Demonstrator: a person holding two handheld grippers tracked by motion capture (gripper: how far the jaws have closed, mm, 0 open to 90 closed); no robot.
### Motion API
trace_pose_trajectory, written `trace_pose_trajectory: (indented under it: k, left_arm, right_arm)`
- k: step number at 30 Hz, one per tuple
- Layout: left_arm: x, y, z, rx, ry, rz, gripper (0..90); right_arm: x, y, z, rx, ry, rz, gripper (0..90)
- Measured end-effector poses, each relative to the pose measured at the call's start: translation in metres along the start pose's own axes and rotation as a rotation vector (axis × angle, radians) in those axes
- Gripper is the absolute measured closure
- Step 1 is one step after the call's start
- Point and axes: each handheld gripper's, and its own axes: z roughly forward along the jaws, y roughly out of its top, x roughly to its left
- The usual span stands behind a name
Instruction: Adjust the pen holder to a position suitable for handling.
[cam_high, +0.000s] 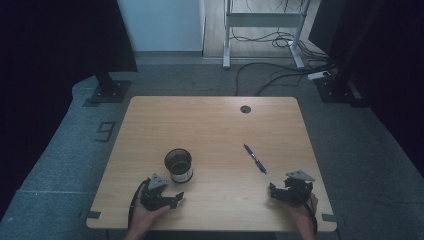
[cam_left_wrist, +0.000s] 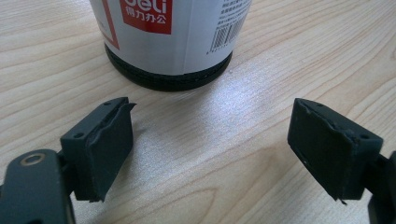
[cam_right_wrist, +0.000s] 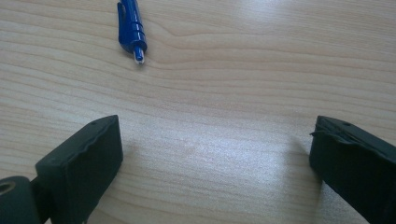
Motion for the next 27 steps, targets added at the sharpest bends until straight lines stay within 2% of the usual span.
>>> trace_pose_trajectory:
  k: [11, 17, 27]
  left_arm:
    - [-0.0011, 0.0008, -0.0013, -0.003, -0.004, 0.003, 14.4]
    - [-0.0024, 0.001, -0.0013, -0.001, -0.031, -0.006, 14.0]
    - [-0.0018, 0.0024, -0.0039, -0.009, -0.041, -0.008, 13.0]
  right_arm:
    - [0.0005, -0.0001, 0.0, -0.001, -0.003, 0.003, 2.2]
    - [0.0006, -0.0002, -0.0001, -0.001, -0.004, 0.004, 2.4]
    - [0.0006, -0.0002, -0.0003, -0.002, -0.003, 0.003, 2.9]
